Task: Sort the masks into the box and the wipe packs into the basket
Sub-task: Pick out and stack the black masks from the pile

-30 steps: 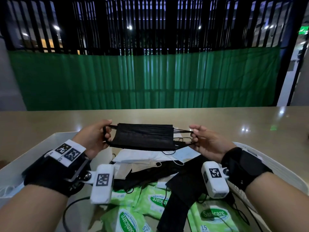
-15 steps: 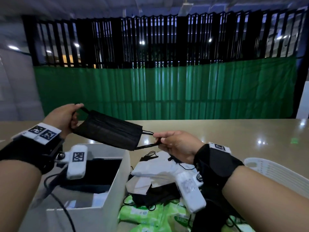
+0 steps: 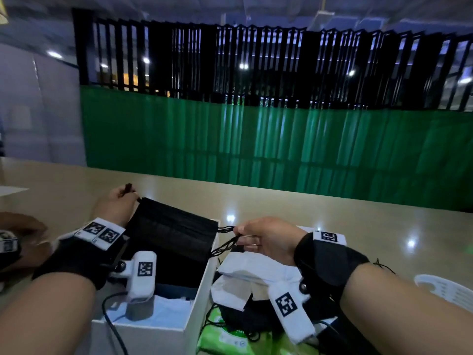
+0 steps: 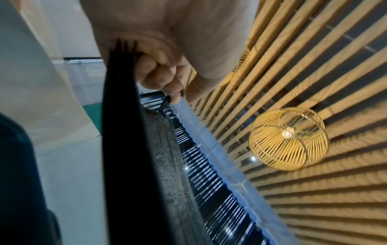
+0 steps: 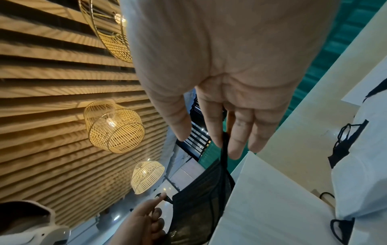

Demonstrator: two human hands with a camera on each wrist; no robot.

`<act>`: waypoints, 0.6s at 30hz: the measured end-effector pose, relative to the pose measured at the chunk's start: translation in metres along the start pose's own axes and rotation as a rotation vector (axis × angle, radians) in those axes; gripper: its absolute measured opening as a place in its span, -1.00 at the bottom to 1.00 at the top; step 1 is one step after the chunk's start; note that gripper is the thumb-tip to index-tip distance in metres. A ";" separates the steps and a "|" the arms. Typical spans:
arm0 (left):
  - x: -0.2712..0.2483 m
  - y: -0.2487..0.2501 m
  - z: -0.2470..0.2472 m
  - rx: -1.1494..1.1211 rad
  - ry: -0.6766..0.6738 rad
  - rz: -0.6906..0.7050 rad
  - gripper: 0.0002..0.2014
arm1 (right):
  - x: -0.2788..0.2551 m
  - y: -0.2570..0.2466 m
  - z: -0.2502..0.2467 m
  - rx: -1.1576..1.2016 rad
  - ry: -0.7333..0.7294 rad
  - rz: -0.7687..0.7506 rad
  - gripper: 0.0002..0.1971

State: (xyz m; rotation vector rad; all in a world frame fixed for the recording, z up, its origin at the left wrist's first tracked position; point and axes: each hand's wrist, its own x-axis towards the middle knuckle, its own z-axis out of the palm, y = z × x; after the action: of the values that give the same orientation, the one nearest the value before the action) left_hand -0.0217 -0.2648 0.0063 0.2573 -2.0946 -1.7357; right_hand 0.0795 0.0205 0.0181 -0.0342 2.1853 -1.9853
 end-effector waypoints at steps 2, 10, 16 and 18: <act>-0.007 0.001 0.000 0.151 0.029 0.068 -0.74 | 0.006 -0.001 0.003 -0.042 -0.005 -0.009 -0.87; -0.011 -0.006 -0.005 0.528 0.016 0.065 -0.63 | 0.024 -0.004 0.026 -0.517 -0.015 -0.003 -0.80; -0.003 -0.017 -0.006 0.689 -0.119 -0.054 -0.68 | 0.029 -0.009 0.040 -0.828 -0.047 0.044 -0.43; -0.004 -0.018 -0.005 0.720 -0.140 -0.097 -0.64 | 0.026 -0.008 0.037 -0.799 -0.097 0.023 -0.46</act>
State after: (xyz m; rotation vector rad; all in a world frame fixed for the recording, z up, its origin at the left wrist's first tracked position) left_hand -0.0183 -0.2720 -0.0110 0.4511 -2.7828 -0.9954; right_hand 0.0588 -0.0208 0.0191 -0.2051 2.7215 -0.9557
